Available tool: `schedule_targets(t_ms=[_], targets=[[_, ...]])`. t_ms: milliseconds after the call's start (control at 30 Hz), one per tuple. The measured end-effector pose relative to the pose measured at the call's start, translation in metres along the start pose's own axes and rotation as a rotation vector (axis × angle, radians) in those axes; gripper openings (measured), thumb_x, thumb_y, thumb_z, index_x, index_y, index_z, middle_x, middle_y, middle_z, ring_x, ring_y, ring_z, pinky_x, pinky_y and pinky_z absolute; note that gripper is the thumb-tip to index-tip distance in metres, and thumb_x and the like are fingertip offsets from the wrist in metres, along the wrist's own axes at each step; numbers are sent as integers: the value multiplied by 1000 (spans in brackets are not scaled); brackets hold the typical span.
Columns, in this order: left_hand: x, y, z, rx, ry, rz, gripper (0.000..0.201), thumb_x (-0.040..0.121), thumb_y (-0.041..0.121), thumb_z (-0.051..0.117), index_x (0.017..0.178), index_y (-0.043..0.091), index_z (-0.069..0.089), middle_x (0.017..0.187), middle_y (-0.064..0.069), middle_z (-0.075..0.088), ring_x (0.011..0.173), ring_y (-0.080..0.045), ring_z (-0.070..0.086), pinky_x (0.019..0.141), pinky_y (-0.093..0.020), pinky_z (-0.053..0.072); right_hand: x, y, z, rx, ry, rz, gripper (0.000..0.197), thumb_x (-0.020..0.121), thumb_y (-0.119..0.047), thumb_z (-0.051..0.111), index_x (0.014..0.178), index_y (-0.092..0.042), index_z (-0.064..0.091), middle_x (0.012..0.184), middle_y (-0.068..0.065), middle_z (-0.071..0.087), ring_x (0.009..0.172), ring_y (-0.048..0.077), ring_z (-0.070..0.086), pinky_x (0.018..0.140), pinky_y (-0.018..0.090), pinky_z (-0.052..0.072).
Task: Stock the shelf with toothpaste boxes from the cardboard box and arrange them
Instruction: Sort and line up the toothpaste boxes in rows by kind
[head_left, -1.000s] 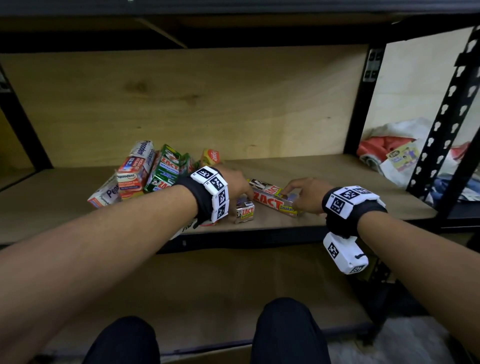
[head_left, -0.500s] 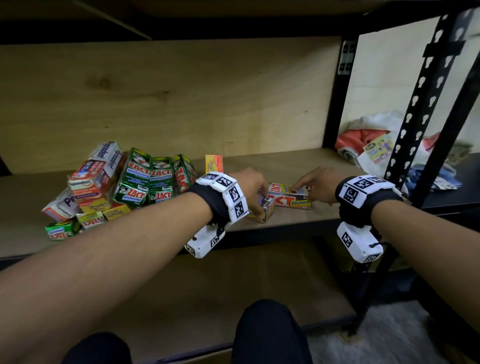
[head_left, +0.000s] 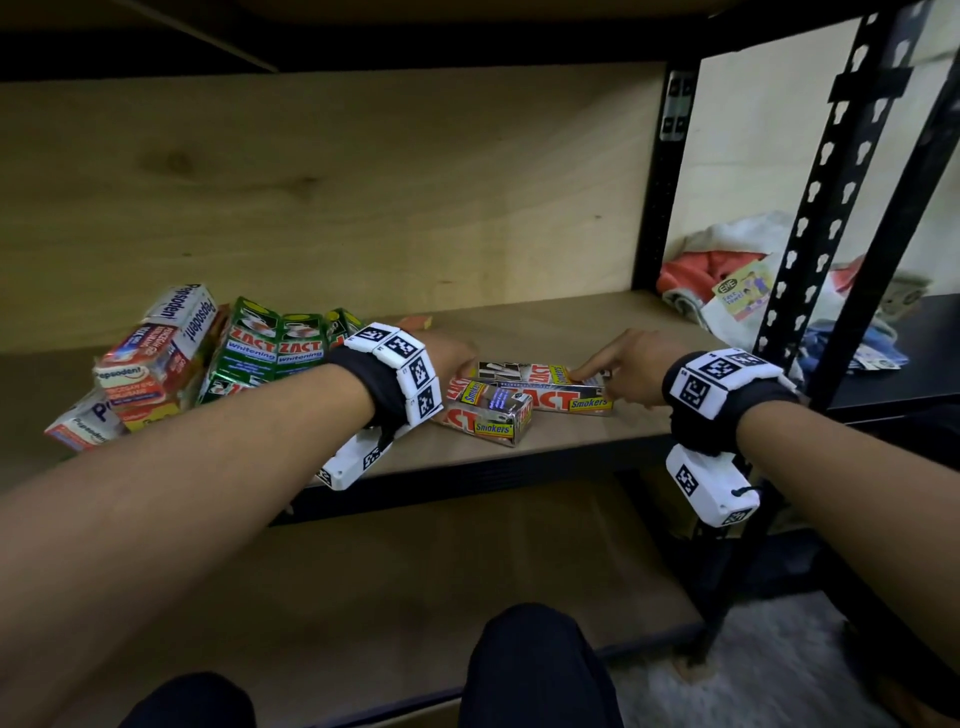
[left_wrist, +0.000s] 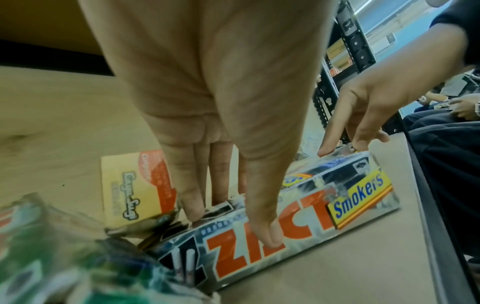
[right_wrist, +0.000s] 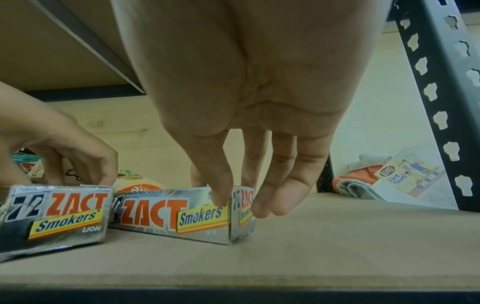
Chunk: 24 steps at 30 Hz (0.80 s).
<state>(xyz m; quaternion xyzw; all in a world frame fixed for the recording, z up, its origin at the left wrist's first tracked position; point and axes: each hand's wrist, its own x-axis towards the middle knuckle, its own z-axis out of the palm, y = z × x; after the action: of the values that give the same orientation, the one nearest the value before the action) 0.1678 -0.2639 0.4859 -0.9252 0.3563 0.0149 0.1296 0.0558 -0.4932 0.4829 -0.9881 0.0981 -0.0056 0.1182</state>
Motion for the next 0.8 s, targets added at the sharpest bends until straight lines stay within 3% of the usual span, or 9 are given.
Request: schedule_targets(t_ms=[67,200,300,367,467,567,700,800], targets=[[-2,2,-2,-27,15,20,43,74,14,79,111,14,57,94,-1,59,83,-20,53,55,-25,33,1,0,-2,-28,-11,-5,40,95,-11,62,120,-40,70,129,-9,64,61,0,47,38,3,32],[-9,9,-4,-93,71,38,44,78,25,79,117,17,60,110,-1,66,99,-20,59,79,-28,46,2,-3,-7,-49,-44,-2,41,93,-7,64,122,-36,70,121,-8,65,58,-1,45,38,1,32],[-12,11,-2,-114,92,22,46,78,34,80,118,22,60,116,0,63,105,-20,58,91,-30,46,4,-4,-8,-56,-52,2,41,92,-8,66,120,-37,71,109,-9,64,58,0,47,39,2,34],[-13,13,0,-110,136,-2,48,75,42,80,117,28,61,114,0,52,108,-22,54,97,-32,41,6,-4,-7,-52,-58,11,41,92,-8,66,120,-37,71,109,-11,65,59,1,48,43,5,35],[-9,19,5,-176,137,-4,50,73,47,80,116,30,62,109,-2,39,110,-24,51,88,-30,40,8,-3,-7,-43,-70,10,41,91,-7,66,119,-37,72,101,-12,63,59,1,50,48,7,37],[-8,30,4,-260,128,22,51,71,46,82,115,27,62,127,-11,48,121,-30,48,87,-29,38,11,-2,-7,-11,-77,5,40,90,-7,67,117,-36,73,96,-12,65,57,1,52,46,6,40],[-3,43,0,-347,152,82,53,74,47,80,118,24,63,120,-5,55,113,-22,50,78,-26,35,10,-3,-10,-18,-120,-6,40,92,-7,65,117,-37,73,94,-10,65,55,6,55,50,12,45],[1,52,1,-409,172,123,54,72,46,82,117,23,63,117,-1,60,108,-18,54,78,-25,38,9,-5,-12,-32,-129,9,46,95,-7,50,112,-43,73,108,-9,67,65,13,63,60,22,53]])
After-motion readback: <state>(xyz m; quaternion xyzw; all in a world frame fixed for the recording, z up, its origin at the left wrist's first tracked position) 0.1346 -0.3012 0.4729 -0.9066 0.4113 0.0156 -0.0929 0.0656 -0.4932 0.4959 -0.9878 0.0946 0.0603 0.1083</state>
